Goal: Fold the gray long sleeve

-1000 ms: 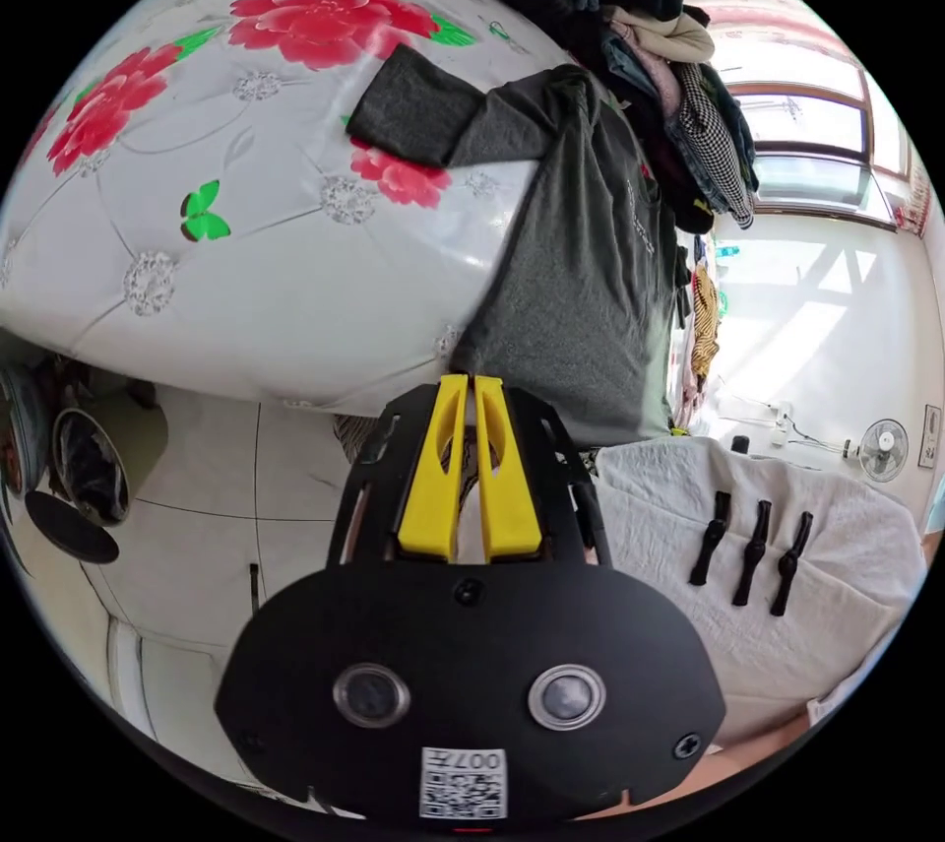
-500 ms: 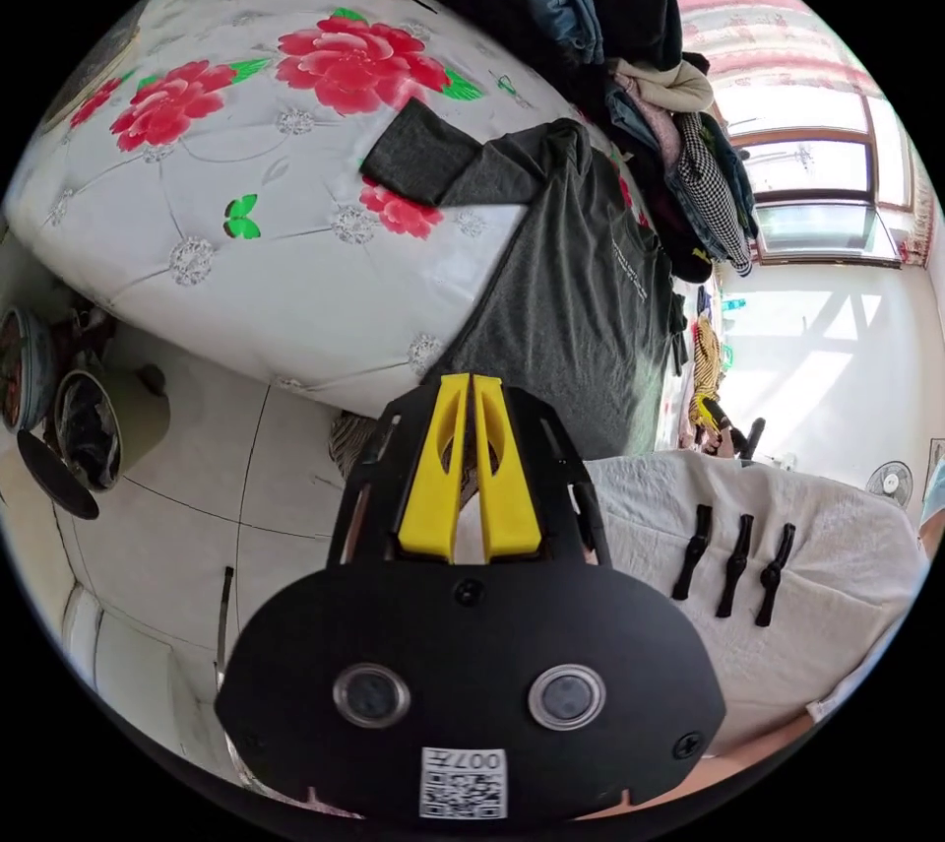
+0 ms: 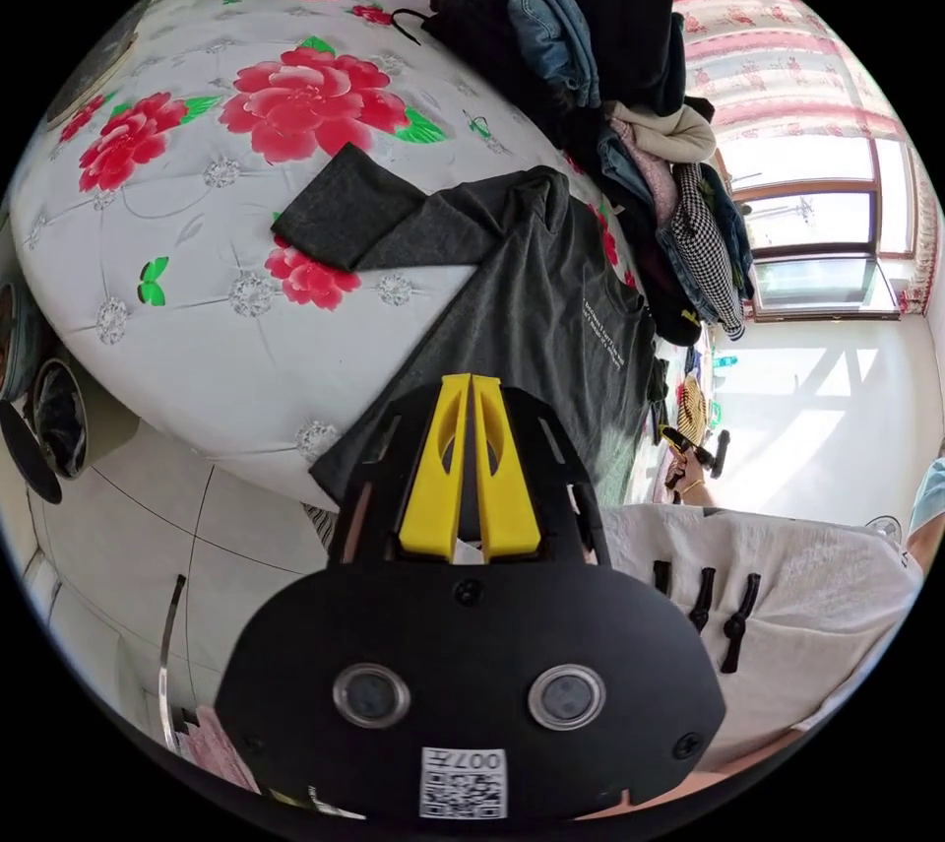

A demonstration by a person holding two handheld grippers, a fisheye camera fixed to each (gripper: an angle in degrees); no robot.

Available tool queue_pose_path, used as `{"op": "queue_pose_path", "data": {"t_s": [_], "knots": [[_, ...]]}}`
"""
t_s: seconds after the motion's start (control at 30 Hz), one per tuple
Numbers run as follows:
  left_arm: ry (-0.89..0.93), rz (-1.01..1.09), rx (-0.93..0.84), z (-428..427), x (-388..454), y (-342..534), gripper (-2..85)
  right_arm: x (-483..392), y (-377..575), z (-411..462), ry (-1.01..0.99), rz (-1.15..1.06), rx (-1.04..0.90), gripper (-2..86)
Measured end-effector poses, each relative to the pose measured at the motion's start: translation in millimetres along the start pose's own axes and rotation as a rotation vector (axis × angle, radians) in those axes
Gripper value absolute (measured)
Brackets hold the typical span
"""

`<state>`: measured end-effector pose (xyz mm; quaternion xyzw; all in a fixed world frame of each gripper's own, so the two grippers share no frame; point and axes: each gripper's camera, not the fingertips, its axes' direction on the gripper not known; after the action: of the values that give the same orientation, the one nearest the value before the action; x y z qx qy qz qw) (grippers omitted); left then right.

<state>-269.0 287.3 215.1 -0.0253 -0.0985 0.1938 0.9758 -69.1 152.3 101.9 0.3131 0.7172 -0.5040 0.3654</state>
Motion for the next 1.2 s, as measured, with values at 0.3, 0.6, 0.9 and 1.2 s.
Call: {"op": "queue_pose_path", "data": {"t_s": [0.3,0.6,0.9,1.2], "knots": [[0.031,0.125,-0.008,35.7,33.3,-55.3,-1.0,133.8,94.7,-124.5,0.219,0.316,0.19,0.4],[0.033,0.269,-0.041,81.9,62.7,-137.1,-0.3,114.7,112.7,-138.8,0.126,0.371,0.27,2.8],[-0.165,0.154,0.036,90.4,15.4,-134.3,6.4,-95.7,-22.8,-36.7,-0.169,-0.183,0.136,3.4],[-0.66,0.15,-0.024,121.4,-37.4,-139.4,0.8,-169.0,-102.7,41.2,-0.08,-0.299,-0.028,2.8]]}}
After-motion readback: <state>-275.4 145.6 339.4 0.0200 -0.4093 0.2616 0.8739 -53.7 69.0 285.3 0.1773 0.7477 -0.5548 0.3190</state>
